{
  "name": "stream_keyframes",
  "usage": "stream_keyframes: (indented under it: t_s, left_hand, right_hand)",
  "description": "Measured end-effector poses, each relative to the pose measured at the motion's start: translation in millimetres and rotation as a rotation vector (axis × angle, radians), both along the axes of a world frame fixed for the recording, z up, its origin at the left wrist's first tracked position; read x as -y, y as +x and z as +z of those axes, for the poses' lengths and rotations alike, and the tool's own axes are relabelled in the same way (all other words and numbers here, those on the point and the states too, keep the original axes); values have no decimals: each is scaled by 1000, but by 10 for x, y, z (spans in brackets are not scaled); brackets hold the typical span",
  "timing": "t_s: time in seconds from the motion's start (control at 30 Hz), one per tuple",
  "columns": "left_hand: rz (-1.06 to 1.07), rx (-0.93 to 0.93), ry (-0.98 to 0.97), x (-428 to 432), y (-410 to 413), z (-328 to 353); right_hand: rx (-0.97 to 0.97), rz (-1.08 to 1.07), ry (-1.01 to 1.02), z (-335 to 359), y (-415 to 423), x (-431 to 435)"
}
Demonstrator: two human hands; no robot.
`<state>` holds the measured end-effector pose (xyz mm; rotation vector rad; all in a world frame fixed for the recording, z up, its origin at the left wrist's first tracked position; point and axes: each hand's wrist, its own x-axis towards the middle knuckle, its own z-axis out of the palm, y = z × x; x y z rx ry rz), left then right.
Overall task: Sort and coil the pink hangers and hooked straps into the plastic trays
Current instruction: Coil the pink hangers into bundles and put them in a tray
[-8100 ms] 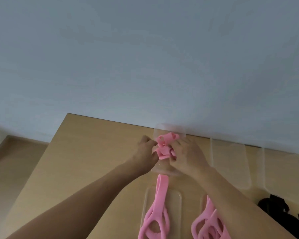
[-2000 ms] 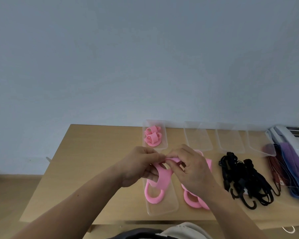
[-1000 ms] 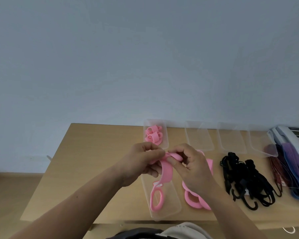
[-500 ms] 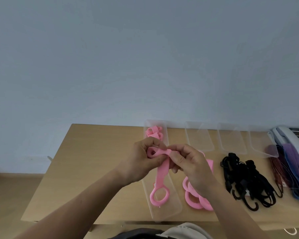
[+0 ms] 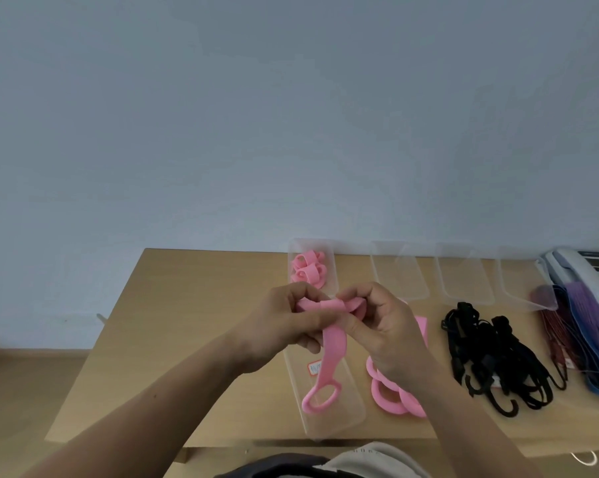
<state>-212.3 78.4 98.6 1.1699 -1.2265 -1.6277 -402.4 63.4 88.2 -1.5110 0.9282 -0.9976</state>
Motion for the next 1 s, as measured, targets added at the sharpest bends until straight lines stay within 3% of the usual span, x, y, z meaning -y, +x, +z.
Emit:
stream_keyframes:
  t_s: [0.37, 0.8, 1.0]
  left_hand:
    - [66, -65, -112, 16, -24, 13]
    - [1, 91, -134, 8, 38, 107]
    - [-19, 65, -73, -6, 22, 130]
  right_hand:
    - [119, -2, 204, 94, 51, 5]
    - [149, -52, 111, 93, 67, 49]
    - [88, -83, 70, 82, 69, 1]
